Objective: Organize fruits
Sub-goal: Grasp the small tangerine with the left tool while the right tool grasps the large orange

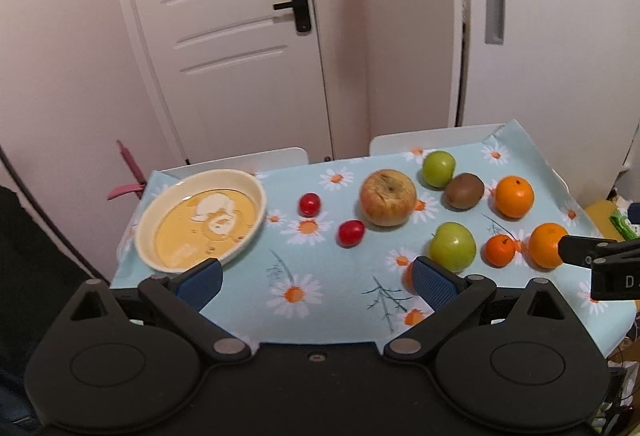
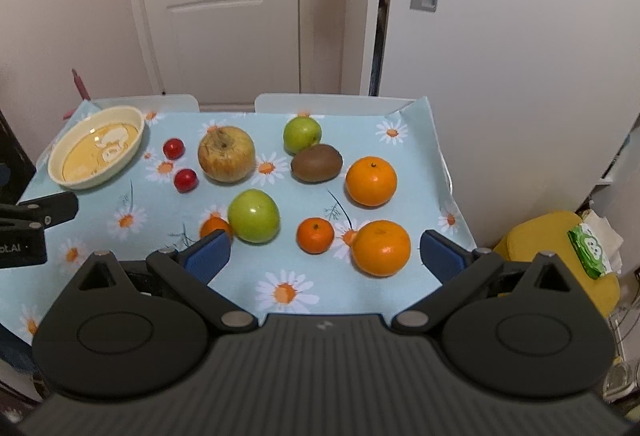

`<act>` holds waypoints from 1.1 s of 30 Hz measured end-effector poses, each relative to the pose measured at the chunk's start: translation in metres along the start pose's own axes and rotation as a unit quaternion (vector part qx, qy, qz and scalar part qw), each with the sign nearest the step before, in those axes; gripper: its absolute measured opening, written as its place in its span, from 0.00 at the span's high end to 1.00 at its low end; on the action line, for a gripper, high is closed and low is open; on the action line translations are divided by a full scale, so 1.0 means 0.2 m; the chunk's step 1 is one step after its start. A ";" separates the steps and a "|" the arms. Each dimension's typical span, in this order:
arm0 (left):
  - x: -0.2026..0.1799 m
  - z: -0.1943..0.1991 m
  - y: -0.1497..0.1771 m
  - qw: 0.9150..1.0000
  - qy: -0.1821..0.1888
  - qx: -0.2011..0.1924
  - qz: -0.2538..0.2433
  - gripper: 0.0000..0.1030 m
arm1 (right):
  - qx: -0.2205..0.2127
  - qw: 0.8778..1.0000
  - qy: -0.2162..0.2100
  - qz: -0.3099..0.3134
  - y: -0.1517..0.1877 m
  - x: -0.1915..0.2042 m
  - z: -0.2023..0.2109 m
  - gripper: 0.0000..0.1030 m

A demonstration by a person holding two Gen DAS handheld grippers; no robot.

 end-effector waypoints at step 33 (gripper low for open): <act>-0.50 -0.58 0.34 0.993 0.075 0.031 -0.087 0.51 | 0.031 0.998 -0.049 0.037 0.33 -0.27 -0.47 0.05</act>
Point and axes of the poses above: each gripper's, at about its wrist camera, not at the fingertips, and z roughly against the way its jaws point, x to its left, y to its underside, the point moved 5 cm from there along -z, roughly the way its jaws point, and after that the axes turned 14 degrees about -x, right-handed, at the moved point
